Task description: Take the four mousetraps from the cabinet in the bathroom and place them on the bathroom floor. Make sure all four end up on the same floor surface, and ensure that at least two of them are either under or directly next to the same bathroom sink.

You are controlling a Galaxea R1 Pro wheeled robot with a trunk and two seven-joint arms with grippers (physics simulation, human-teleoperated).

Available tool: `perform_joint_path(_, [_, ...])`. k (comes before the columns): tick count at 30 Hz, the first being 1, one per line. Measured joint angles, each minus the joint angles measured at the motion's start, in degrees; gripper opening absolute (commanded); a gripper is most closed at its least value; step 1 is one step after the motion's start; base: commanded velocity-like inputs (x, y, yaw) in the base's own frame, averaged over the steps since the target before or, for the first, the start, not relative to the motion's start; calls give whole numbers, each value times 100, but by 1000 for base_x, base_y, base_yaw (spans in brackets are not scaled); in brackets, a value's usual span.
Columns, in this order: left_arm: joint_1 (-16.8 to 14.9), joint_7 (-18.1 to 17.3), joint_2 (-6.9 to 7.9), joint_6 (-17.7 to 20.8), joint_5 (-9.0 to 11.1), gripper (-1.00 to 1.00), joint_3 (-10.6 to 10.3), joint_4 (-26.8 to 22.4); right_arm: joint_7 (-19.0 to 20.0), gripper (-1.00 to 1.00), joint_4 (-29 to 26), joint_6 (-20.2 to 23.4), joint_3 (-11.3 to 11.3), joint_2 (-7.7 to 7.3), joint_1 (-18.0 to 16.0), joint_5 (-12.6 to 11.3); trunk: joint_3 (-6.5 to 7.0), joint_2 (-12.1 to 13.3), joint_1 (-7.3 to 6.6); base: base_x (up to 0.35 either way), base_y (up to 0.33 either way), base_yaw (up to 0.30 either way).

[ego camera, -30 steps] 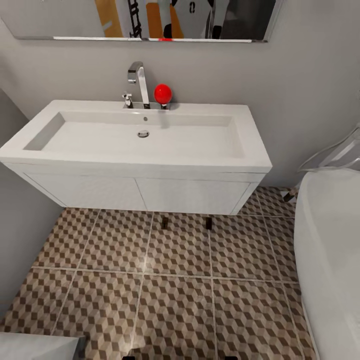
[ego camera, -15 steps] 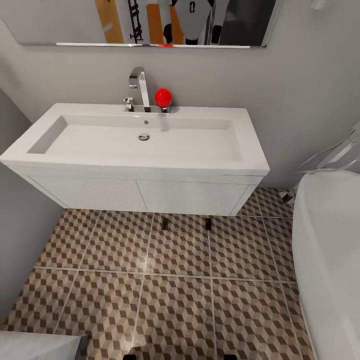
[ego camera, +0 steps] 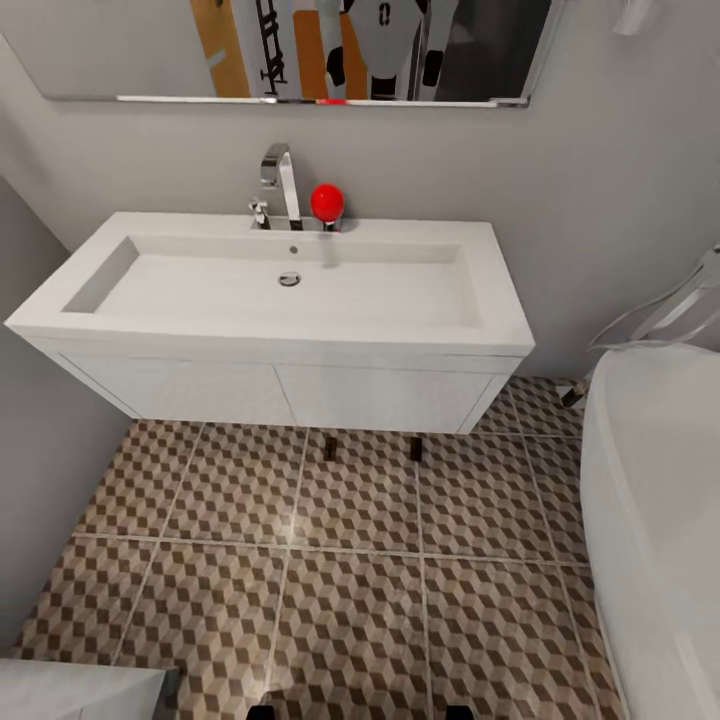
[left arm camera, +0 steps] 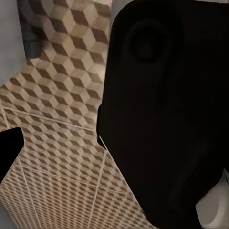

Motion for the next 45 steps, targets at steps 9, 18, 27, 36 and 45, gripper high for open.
perform_joint_path(9, [0,6,9,-326,-1,100,9,1,0,100,-10,-120,4,2,0,4,162,361,-198,0,0,0])
perform_joint_path(18, [0,7,7,-374,-1,100,12,-2,-1,100,-50,-159,9,-27,0,14,323,722,-395,0,0,0])
perform_joint_path(27, [0,7,7,-388,-2,100,12,0,0,100,-61,-179,27,-39,0,32,467,1044,-572,0,0,0])
perform_joint_path(36, [0,3,14,-387,-1,100,9,-7,-6,100,-62,-548,29,-46,0,41,468,1044,-572,0,0,0])
perform_joint_path(45, [0,-1,14,-382,-6,100,3,-7,-1,100,-59,-754,11,-42,0,17,510,1044,-572,0,0,-11])
